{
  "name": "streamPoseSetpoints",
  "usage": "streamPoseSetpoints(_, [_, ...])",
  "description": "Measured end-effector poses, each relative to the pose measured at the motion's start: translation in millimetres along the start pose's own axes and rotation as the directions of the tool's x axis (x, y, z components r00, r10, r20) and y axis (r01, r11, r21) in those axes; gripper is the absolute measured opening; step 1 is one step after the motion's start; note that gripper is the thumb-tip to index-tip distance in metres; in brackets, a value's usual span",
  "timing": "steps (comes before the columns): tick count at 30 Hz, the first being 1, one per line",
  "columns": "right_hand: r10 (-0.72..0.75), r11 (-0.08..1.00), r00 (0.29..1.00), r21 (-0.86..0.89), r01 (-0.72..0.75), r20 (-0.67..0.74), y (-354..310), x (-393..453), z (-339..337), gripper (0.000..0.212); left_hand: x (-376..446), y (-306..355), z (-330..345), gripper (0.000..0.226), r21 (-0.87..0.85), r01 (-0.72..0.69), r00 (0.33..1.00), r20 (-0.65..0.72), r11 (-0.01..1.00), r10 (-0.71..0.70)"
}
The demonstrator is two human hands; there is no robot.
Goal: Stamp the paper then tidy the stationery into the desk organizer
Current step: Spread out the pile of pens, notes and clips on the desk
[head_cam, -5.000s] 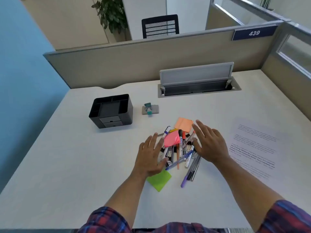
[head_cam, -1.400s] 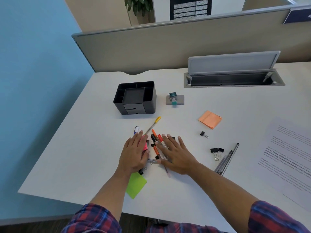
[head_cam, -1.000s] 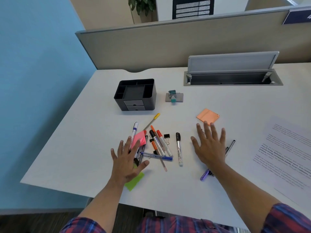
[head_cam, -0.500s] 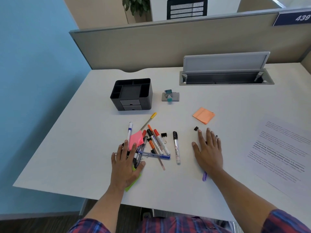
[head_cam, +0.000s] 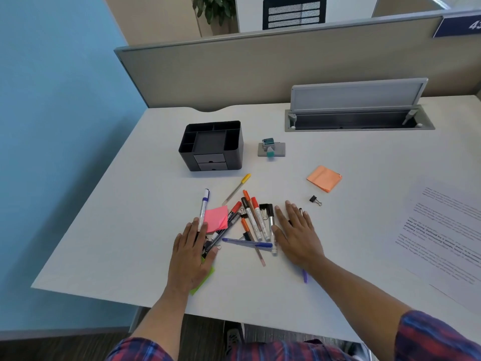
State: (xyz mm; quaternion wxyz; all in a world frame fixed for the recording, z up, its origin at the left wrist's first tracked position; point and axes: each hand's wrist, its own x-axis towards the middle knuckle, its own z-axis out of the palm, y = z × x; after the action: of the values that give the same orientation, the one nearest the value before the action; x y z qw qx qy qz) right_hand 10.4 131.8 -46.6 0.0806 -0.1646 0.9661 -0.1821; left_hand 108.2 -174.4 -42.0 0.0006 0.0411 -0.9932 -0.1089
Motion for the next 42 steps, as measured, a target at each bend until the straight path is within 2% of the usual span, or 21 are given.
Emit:
streamPoseSetpoints(4, [-0.055,0.999,0.998,0.002,0.055,0.022,-20.3,3.8,7.4,0.07,2.2,-6.1,-2.8,0.073,0.005,-0.003,1.0,0.002,1.0,0.003])
streamPoseSetpoints(11, [-0.123,0.992,0.987,0.013,0.122,0.102,-48.5,12.1,11.4,0.067,6.8,-18.6,-12.5,0.068,0.04,-0.021,1.0,-0.004,0.999,0.021])
streamPoseSetpoints(17, [-0.103,0.993,0.993,0.064,0.1,0.049,-49.5,19.6,2.1,0.069,19.6,-9.0,-20.2,0.071,0.015,-0.033,0.997,-0.067,0.999,0.034])
streamPoseSetpoints(20, [-0.056,0.998,0.998,-0.002,0.056,-0.035,-30.6,23.1,-11.7,0.068,41.4,16.4,-21.6,0.071,-0.014,-0.114,0.988,-0.106,0.993,0.112])
streamPoseSetpoints(24, [0.113,0.993,0.988,-0.029,-0.117,-0.109,-1.9,28.9,-30.2,0.068,75.1,61.8,-18.3,0.09,0.024,-0.198,0.98,-0.009,0.98,0.199])
streamPoseSetpoints(26, [0.181,0.983,0.98,-0.022,-0.184,-0.088,9.0,31.9,-35.2,0.07,89.0,81.0,-15.2,0.092,0.06,-0.225,0.973,0.06,0.973,0.221])
streamPoseSetpoints(29, [0.209,0.977,0.978,0.047,-0.209,0.004,17.3,34.0,-35.9,0.071,100.5,98.8,-8.8,0.093,0.101,-0.198,0.973,0.143,0.975,0.183])
streamPoseSetpoints(32, [0.147,0.982,0.987,0.108,-0.154,0.067,15.3,32.2,-30.6,0.074,102.3,103.2,-2.6,0.091,0.131,-0.124,0.978,0.182,0.984,0.099])
streamPoseSetpoints(34, [0.087,0.987,0.993,0.128,-0.096,0.074,8.2,31.8,-25.7,0.074,100.3,102.1,-1.4,0.09,0.147,-0.09,0.985,0.16,0.985,0.067])
streamPoseSetpoints(42, [-0.105,0.984,0.984,0.159,0.081,0.146,-30.2,34.6,-9.7,0.073,91.6,84.0,-5.3,0.089,0.174,-0.066,0.997,0.061,0.983,0.056])
